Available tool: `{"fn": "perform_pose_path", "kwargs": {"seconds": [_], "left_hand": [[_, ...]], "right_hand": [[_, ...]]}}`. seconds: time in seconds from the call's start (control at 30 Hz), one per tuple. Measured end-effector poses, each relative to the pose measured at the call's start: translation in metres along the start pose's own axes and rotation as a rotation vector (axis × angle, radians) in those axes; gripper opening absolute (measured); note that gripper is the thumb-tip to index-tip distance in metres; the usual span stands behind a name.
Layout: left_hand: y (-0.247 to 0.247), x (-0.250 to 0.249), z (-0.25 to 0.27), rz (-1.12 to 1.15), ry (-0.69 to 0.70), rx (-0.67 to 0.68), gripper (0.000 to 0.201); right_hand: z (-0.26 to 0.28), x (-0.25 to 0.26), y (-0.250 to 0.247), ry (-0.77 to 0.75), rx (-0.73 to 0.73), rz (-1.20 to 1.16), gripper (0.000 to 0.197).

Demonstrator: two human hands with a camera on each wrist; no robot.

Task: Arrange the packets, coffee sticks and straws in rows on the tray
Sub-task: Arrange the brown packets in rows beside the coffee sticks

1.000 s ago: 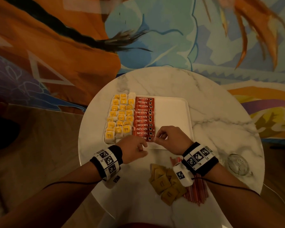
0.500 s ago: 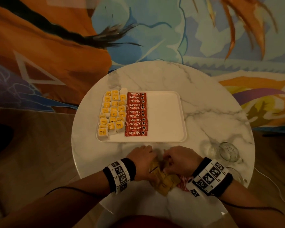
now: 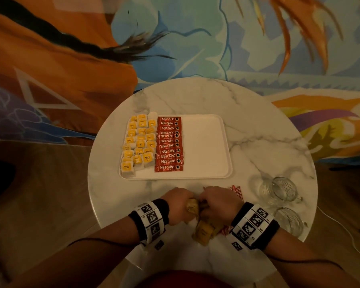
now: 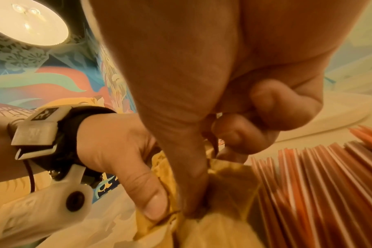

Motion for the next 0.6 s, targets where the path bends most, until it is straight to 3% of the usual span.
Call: {"fn": "perform_pose_path", "kwargs": {"seconds": [0.3,0.43,0.6], "left_hand": [[-0.023,0.014,0.009,0.248,0.014,-0.087,0.016],[-0.029,0.021,0.015,0.541,-0.03,-0.051,0.009],[-0.037,0.02,0.02,0.863,-0.068,-0.017,0.013]], "right_hand": [[-0.007,-0.001,-0.017,-0.038,-0.121,-0.067,0.008],[-0.008,-0.002,-0.027,-0.051,-0.216,-0.14,0.008],[-0.011,-0.004,-0.038,-0.06,-0.352,-0.285,0.011]]}}
Point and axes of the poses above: each hand's wrist, its own z-axis away from the middle knuckle, its own y-axis out of the palm, x = y × z, the point moved 5 cm from there along -z, towards the middle knuckle, and after that the axes turned 10 degrees about -y, right-handed, at the moved point
